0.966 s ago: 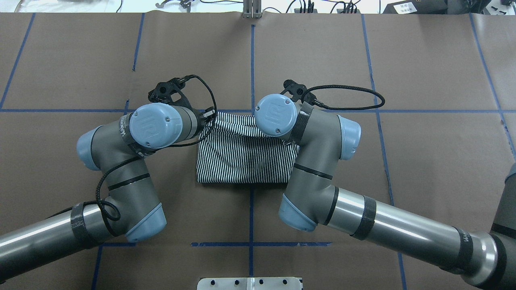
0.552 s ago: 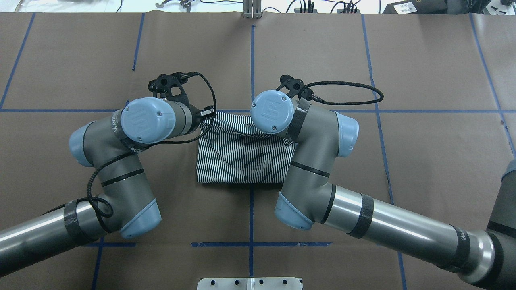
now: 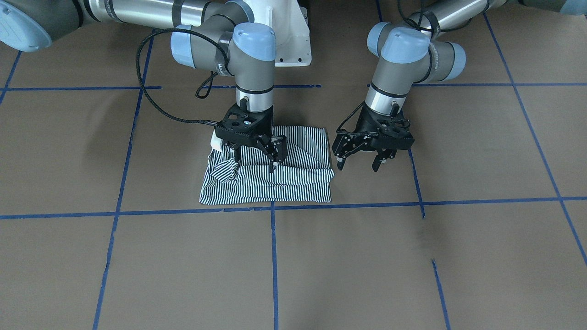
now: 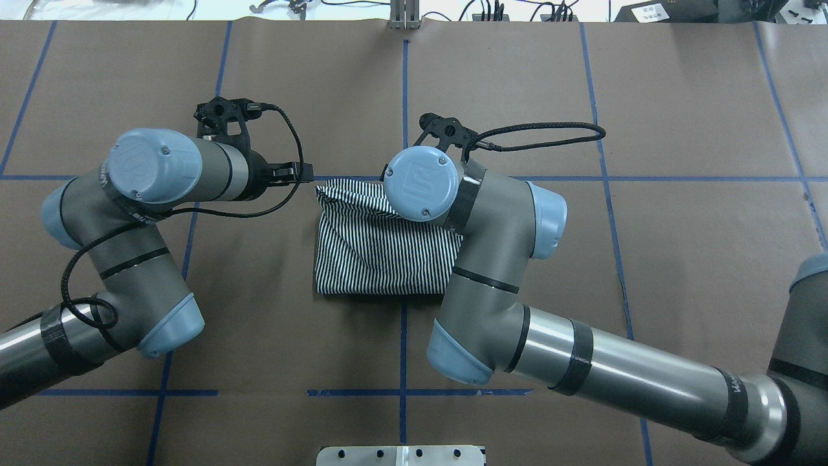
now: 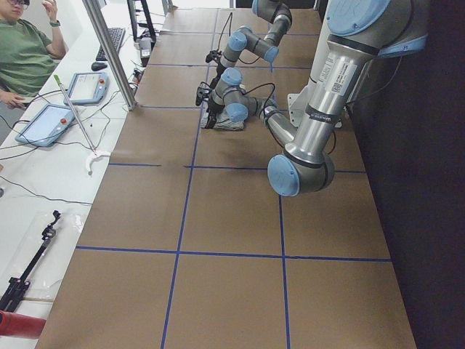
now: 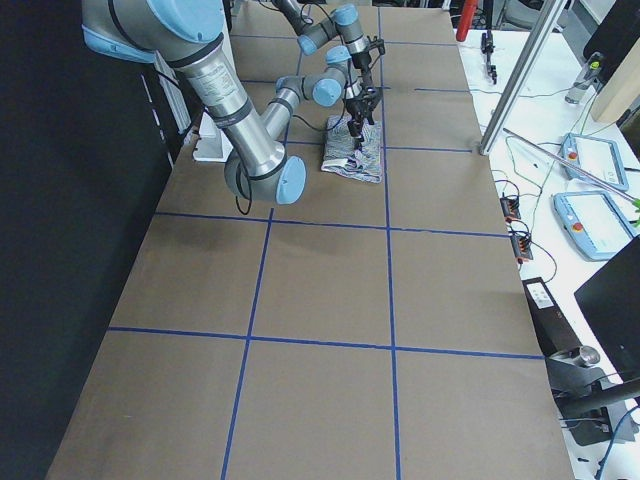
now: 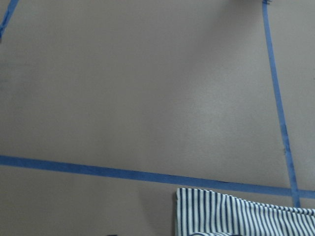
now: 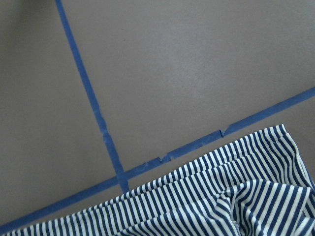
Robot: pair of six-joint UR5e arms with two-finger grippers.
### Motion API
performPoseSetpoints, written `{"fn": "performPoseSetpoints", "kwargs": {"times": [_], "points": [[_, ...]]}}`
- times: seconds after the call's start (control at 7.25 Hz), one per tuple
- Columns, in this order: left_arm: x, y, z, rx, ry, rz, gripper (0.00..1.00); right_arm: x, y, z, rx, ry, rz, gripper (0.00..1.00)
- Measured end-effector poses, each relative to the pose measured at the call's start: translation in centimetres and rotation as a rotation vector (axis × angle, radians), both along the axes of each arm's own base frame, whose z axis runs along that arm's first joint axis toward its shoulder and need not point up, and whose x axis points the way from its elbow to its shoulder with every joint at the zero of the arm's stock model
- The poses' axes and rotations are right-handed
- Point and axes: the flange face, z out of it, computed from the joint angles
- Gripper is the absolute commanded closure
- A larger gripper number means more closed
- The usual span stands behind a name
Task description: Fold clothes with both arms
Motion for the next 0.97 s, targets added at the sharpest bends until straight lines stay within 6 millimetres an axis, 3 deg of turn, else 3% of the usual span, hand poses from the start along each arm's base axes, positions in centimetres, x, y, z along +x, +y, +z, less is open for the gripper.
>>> {"fn": "performPoseSetpoints", "kwargs": {"times": [0.14, 0.41, 0.69, 0.97], "points": [[-0.2, 0.0, 0.3, 0.005, 0.003, 0.004, 0.00, -1.6, 1.8, 0.4, 0.075, 0.055, -0.086, 0.00], [-0.3, 0.1, 0.2, 0.009, 0.008, 0.006, 0.00, -3.7, 3.3, 1.9, 0.171, 0.157, -0.202, 0.00], [-0.3, 0.1, 0.2, 0.010, 0.010, 0.006, 0.00, -4.9, 3.5, 3.4, 0.186, 0.207, -0.243, 0.00], [-0.3, 0.1, 0.1, 0.010, 0.013, 0.006, 0.00, -4.9, 2.0, 4.5, 0.183, 0.240, -0.241, 0.00]]}}
